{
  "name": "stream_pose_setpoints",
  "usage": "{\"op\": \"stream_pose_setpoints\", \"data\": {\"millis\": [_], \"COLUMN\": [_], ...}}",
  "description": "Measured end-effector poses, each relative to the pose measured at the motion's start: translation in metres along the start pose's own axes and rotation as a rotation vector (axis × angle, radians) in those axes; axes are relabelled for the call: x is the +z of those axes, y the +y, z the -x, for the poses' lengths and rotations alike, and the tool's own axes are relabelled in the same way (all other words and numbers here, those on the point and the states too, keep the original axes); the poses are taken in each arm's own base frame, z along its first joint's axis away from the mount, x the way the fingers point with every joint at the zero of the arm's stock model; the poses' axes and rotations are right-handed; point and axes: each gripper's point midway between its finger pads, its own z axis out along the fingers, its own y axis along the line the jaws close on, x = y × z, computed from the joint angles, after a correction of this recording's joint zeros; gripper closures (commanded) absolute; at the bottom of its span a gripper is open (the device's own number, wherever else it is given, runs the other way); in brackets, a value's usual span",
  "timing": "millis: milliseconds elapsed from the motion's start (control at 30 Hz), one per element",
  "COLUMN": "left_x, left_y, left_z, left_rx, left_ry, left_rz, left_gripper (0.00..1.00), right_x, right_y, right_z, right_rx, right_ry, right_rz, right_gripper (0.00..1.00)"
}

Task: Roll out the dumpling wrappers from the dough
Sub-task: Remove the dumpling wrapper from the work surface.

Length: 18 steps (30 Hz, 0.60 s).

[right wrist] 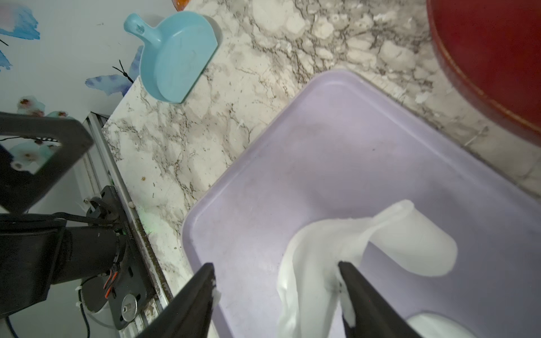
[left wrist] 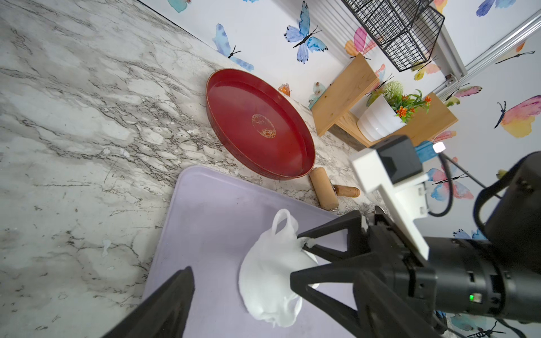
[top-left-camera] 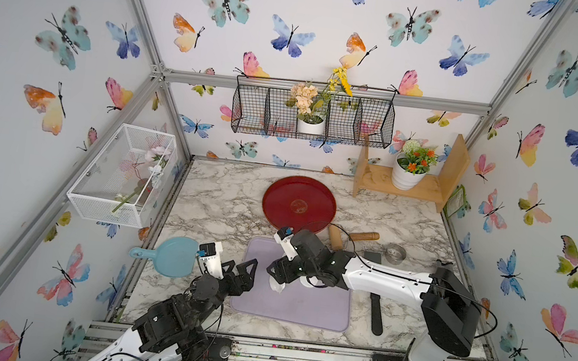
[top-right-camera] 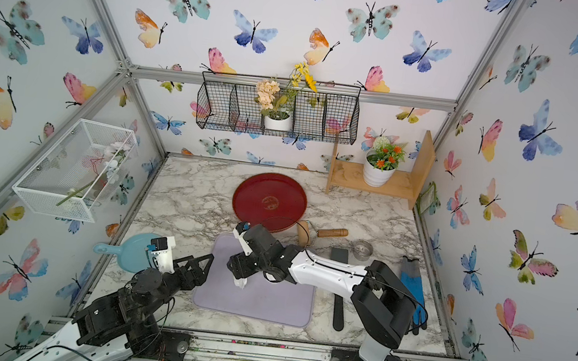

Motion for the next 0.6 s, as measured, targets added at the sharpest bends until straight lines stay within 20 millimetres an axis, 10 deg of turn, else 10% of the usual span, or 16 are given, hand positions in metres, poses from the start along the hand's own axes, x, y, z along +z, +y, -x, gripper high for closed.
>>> {"op": "stream_pose_setpoints", "data": {"millis": [600], "left_x": [-0.006], "left_y": [0.015], "left_z": [0.006], "left_rx": [-0.025], "left_ry": [-0.029], "left_rz": [0.073], "left_gripper": [0.10], "right_x": [0.008], "right_y": [0.019], "right_z": [0.016], "right_rx": [-0.028], "right_ry": [0.028], "right_rz": [0.057], "right_gripper": [0.28]}}
